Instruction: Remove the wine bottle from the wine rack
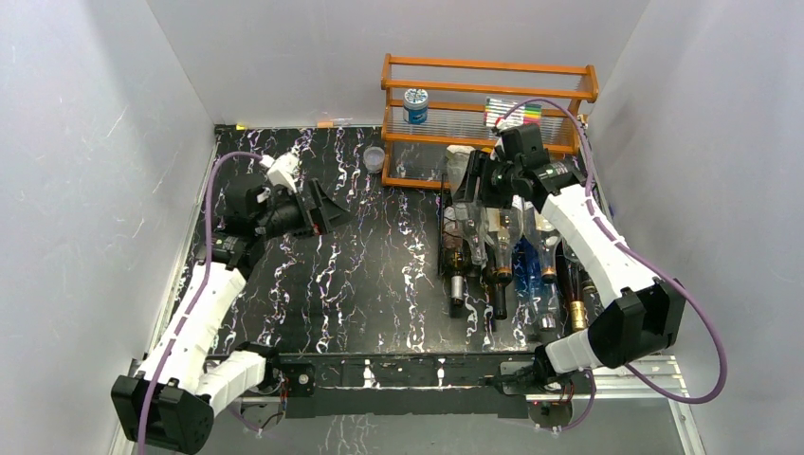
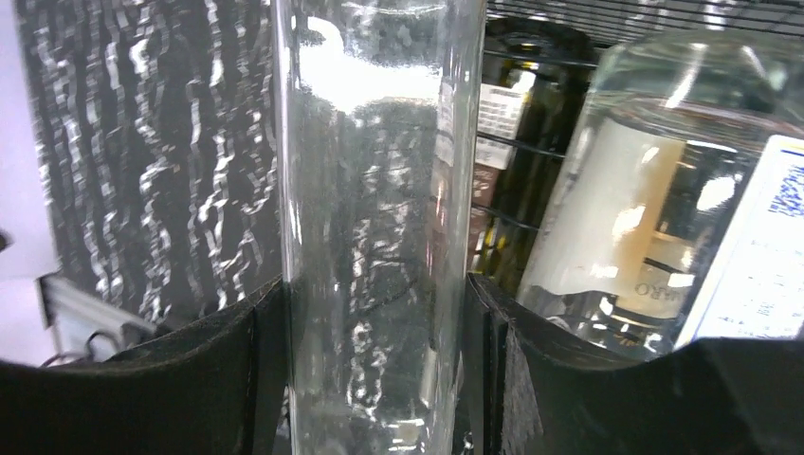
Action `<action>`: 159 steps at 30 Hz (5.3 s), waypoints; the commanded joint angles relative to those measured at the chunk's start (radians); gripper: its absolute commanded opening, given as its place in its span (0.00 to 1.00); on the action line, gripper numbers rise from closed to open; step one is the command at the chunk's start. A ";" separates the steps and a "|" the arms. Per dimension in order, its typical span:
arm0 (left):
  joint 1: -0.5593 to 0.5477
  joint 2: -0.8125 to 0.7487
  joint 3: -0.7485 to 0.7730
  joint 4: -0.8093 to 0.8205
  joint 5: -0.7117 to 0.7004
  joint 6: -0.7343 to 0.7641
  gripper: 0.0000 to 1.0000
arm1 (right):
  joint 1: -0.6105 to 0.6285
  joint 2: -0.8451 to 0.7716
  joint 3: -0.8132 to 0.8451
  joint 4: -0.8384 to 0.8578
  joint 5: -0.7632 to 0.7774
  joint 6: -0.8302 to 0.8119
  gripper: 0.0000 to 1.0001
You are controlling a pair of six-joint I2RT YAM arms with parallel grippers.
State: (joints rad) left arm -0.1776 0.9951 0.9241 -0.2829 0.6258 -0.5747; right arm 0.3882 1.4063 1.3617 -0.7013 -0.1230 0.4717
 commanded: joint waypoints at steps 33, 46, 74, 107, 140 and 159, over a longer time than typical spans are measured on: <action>-0.897 0.001 -0.101 0.235 -0.522 1.635 0.98 | 0.268 0.389 0.371 -0.179 -0.520 -0.047 0.16; -0.895 0.189 -0.036 0.208 -0.562 1.688 0.87 | 0.301 0.387 0.330 -0.172 -0.527 -0.054 0.16; -0.907 0.148 -0.111 0.259 -0.718 1.698 0.07 | 0.290 0.356 0.217 -0.133 -0.462 -0.116 0.96; -0.440 0.121 0.024 0.506 -0.791 0.713 0.00 | -0.022 -0.232 0.122 -0.011 -0.091 -0.207 0.98; -0.126 0.976 0.641 0.643 -0.804 0.575 0.00 | -0.022 -0.383 0.007 -0.099 0.039 -0.259 0.98; -0.115 0.811 0.517 0.572 -0.804 0.496 0.98 | -0.023 -0.374 -0.011 -0.106 0.012 -0.246 0.98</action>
State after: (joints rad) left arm -0.3000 1.9385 1.4612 0.2886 -0.1776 -0.0425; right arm 0.3668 1.0412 1.3579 -0.8219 -0.0959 0.2241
